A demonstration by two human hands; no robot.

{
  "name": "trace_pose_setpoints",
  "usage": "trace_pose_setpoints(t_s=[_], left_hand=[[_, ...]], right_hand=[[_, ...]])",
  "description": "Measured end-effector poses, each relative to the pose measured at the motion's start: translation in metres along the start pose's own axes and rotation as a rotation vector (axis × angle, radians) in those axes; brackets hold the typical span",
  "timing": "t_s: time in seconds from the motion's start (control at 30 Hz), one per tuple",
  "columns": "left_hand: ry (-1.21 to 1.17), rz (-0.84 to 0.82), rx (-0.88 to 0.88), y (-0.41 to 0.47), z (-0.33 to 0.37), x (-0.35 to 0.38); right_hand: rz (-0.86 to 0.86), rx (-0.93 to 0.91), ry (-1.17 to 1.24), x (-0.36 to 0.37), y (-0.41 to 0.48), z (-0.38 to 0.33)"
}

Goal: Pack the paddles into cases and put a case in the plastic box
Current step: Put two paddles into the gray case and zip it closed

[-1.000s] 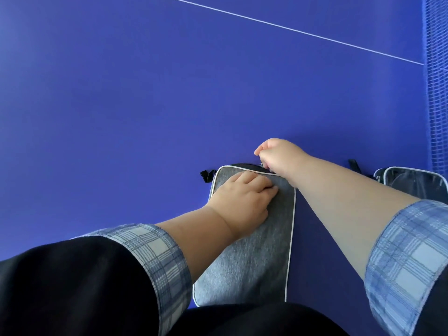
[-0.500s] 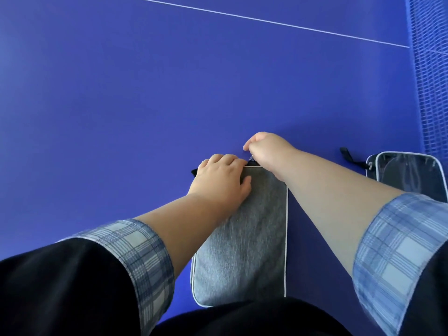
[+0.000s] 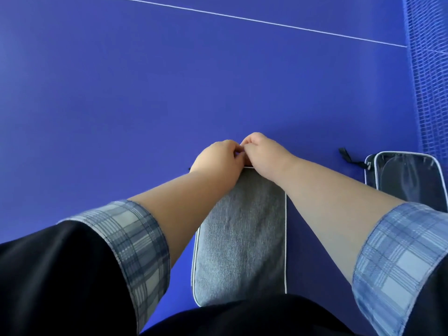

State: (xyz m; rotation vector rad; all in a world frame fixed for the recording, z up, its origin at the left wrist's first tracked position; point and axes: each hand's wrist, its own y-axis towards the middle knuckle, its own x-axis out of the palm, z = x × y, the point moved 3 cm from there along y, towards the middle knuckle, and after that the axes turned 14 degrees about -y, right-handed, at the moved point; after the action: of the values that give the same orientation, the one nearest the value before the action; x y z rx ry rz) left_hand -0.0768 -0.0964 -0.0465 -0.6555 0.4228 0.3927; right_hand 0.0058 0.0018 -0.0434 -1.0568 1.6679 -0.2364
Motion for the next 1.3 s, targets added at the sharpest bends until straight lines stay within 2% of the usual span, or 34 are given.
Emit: trace_pose_setpoints(t_s=[0.07,0.13,0.2,0.27,0.33,0.6,0.73,0.9,0.97,1.17,1.3], left_hand=[[0.064,-0.182,-0.057,0.013,0.013,-0.002],[0.161,-0.289,-0.066,0.023,0.024,-0.005],[0.292,-0.332,-0.075,0.026,0.031,-0.002],[0.615,-0.450,-0.009,0.028,0.034,0.001],[0.704,-0.515,0.004,0.032,0.034,0.003],[0.624,-0.519,-0.027,0.028,0.037,-0.016],[0.663,-0.521,-0.073,0.033,0.036,-0.018],[0.763,-0.656,-0.118,0.034,0.035,-0.016],[0.720,-0.677,-0.136,0.037,0.031,-0.012],[0.458,-0.513,-0.221,0.047,0.016,-0.007],[0.454,-0.538,-0.234,0.049,0.011,-0.011]], right_hand=[[0.172,0.050,0.039,-0.004,-0.009,0.012],[0.291,0.096,-0.025,0.002,-0.023,0.030],[0.302,0.101,-0.133,0.016,-0.035,0.041],[0.317,0.080,-0.156,0.027,-0.040,0.045],[0.336,0.051,-0.147,0.029,-0.040,0.046],[0.288,-0.042,-0.016,0.022,-0.040,0.052],[0.230,-0.051,0.056,0.024,-0.041,0.053],[0.117,-0.074,0.093,0.009,-0.036,0.051],[0.039,-0.084,0.142,0.006,-0.033,0.051],[-0.007,-0.038,0.188,0.009,-0.029,0.055],[-0.001,-0.020,0.188,0.007,-0.025,0.057]])
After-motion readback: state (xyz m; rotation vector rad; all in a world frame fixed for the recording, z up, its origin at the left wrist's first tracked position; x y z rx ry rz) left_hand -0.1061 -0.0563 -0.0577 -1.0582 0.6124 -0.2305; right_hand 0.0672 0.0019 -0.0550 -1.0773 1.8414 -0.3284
